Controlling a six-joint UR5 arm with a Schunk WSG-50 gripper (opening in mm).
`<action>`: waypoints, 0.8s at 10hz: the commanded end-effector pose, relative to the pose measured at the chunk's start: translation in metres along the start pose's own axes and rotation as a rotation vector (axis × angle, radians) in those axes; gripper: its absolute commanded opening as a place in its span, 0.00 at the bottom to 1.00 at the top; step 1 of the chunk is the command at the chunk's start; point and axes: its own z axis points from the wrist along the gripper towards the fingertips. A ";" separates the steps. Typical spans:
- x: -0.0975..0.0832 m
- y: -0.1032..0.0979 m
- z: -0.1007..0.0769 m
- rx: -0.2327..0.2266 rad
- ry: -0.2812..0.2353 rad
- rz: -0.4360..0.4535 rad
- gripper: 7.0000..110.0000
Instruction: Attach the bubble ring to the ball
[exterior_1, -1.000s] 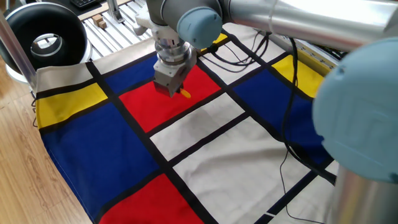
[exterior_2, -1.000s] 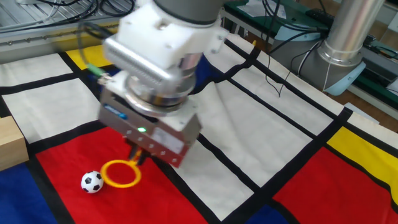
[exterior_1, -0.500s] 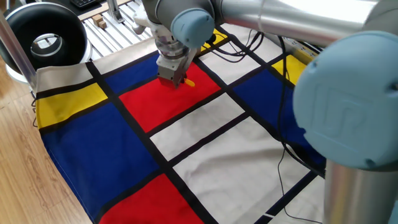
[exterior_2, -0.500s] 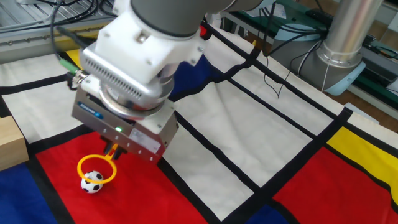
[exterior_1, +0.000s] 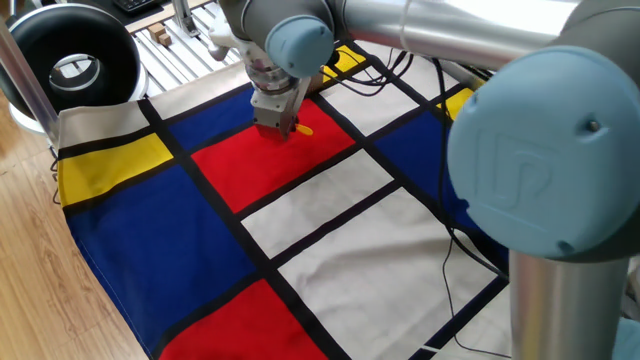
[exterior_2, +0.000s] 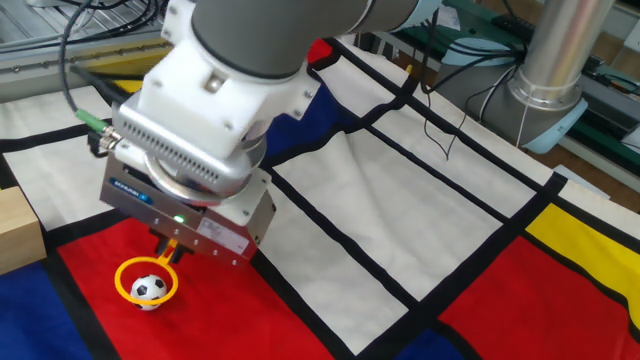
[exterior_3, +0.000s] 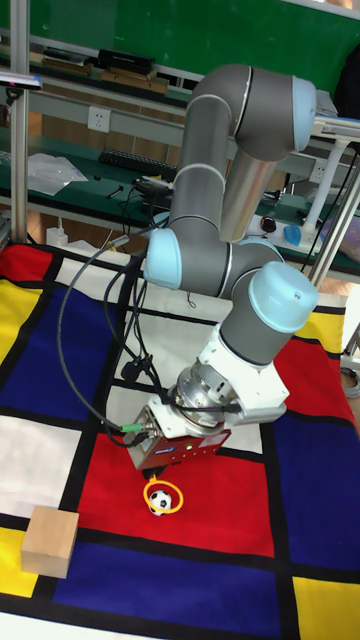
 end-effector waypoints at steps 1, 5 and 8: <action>0.000 0.001 0.006 -0.014 0.023 -0.060 0.00; 0.004 -0.001 0.007 -0.011 0.046 -0.103 0.00; 0.002 -0.003 0.010 -0.006 0.044 -0.124 0.00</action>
